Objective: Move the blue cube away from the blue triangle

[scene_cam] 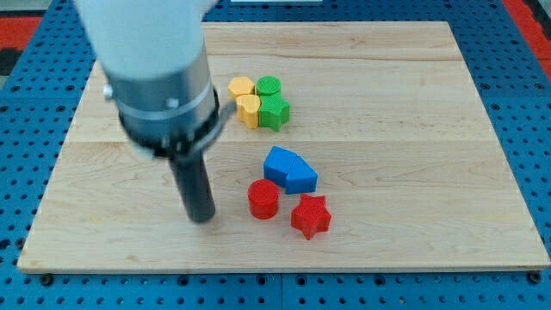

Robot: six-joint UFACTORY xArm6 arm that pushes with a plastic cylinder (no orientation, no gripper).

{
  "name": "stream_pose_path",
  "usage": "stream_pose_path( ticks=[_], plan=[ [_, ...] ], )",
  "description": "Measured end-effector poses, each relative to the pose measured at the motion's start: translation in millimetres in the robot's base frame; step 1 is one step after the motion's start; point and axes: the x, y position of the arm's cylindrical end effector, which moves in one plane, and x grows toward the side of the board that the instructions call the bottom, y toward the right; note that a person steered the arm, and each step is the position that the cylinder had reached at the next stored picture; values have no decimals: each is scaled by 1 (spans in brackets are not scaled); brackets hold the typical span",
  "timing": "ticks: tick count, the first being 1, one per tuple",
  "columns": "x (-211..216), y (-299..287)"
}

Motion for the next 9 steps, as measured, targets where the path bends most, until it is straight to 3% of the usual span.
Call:
stream_pose_path(
  ticks=[1, 3, 8, 9],
  plan=[
    [22, 23],
    [-50, 48],
    [-80, 91],
    [-104, 159]
  ],
)
